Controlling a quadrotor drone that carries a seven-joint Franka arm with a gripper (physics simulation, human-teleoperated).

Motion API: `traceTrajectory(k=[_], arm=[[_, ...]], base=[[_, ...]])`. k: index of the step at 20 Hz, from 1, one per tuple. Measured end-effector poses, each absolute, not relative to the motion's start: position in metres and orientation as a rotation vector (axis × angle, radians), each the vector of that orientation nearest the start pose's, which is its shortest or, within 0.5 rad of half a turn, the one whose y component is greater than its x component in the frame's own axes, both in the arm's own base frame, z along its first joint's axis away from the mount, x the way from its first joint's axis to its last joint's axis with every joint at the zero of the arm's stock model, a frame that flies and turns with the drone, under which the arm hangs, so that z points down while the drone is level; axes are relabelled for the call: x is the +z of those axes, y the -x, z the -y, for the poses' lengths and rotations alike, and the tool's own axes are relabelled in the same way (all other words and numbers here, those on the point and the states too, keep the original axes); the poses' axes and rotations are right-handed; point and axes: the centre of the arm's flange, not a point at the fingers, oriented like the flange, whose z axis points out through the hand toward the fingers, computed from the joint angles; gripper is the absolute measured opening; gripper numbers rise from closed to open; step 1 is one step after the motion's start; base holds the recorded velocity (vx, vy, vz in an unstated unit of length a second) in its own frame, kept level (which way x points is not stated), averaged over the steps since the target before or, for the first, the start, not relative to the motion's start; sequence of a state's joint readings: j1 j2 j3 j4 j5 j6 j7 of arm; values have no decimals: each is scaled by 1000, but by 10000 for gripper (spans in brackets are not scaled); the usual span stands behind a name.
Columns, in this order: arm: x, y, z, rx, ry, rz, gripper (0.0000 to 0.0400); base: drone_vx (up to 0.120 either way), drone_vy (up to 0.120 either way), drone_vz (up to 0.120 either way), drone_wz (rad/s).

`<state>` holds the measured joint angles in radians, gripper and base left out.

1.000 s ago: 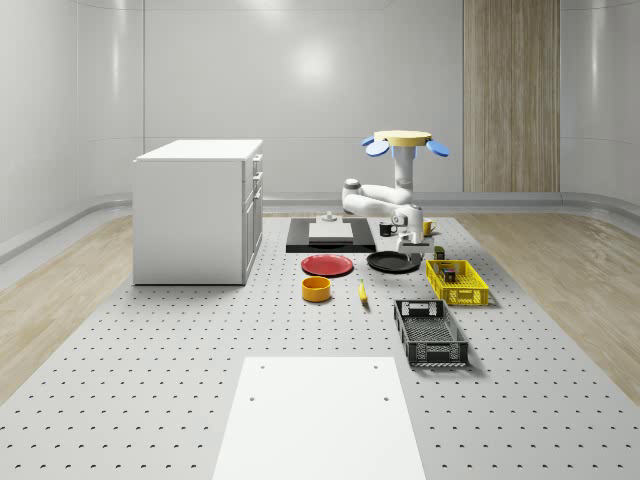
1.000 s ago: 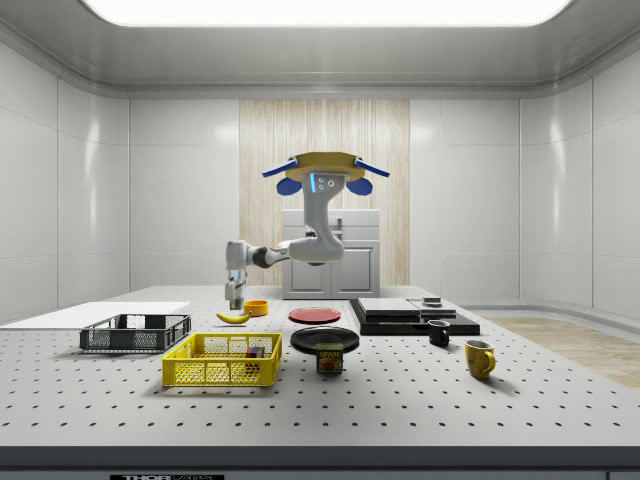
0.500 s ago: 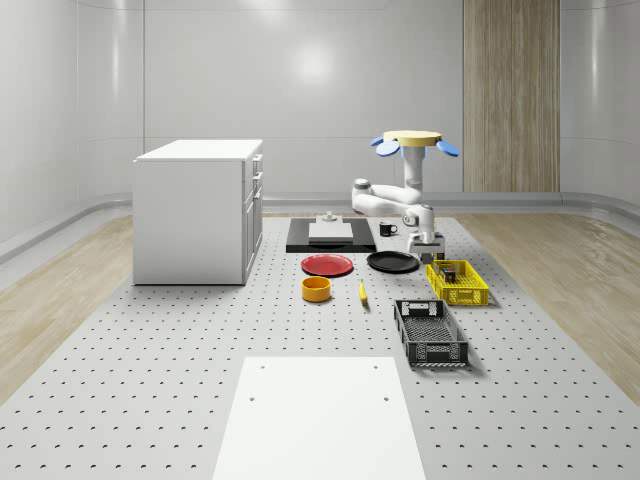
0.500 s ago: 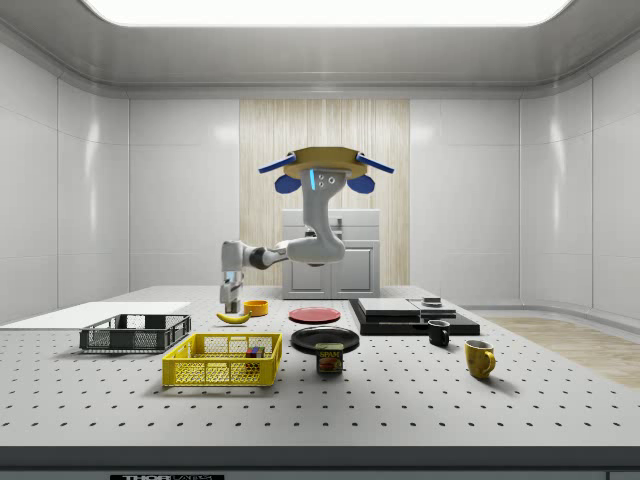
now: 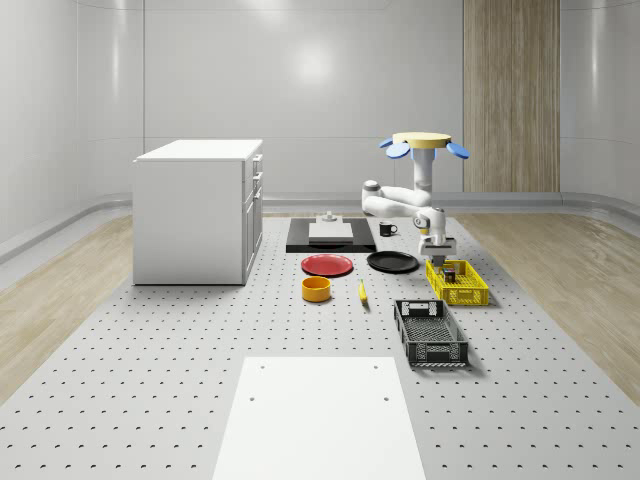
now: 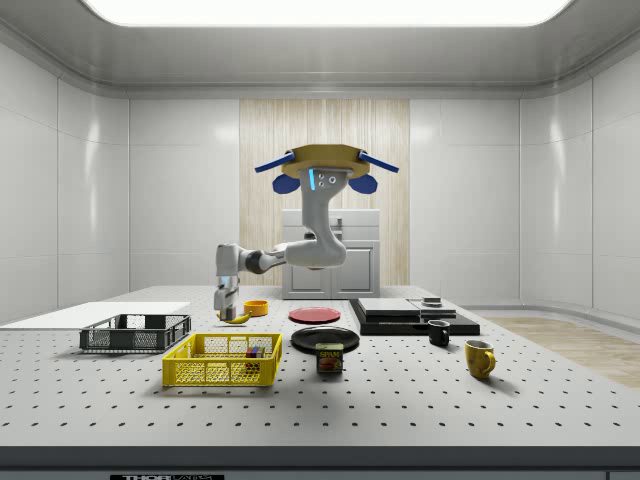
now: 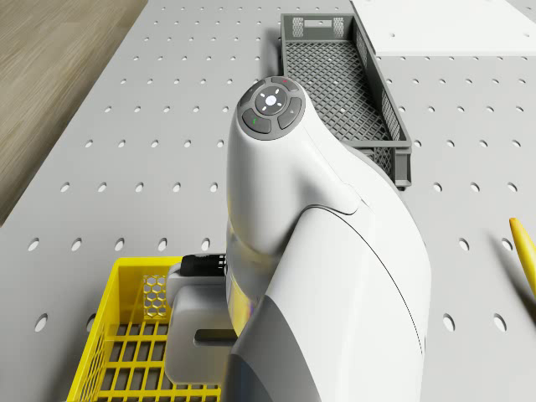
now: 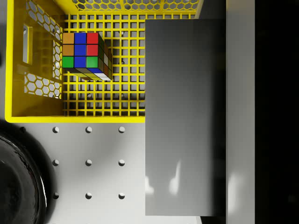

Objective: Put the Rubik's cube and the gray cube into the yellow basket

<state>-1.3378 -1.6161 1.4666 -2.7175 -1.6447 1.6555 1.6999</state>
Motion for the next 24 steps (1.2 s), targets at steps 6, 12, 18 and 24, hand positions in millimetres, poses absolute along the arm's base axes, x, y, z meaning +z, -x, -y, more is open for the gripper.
traceTrajectory(k=[6, 12, 18, 24], arm=[[473, -359, -4, 786, -1, 2, 250], [473, -359, -4, 786, -1, 2, 250], [473, -359, -4, 786, -1, 2, 250], [482, -359, -4, 786, -1, 2, 250]], base=[[0, 120, -67, 0], [0, 120, -120, 0], [0, 113, -100, 0], [0, 0, 0, 0]])
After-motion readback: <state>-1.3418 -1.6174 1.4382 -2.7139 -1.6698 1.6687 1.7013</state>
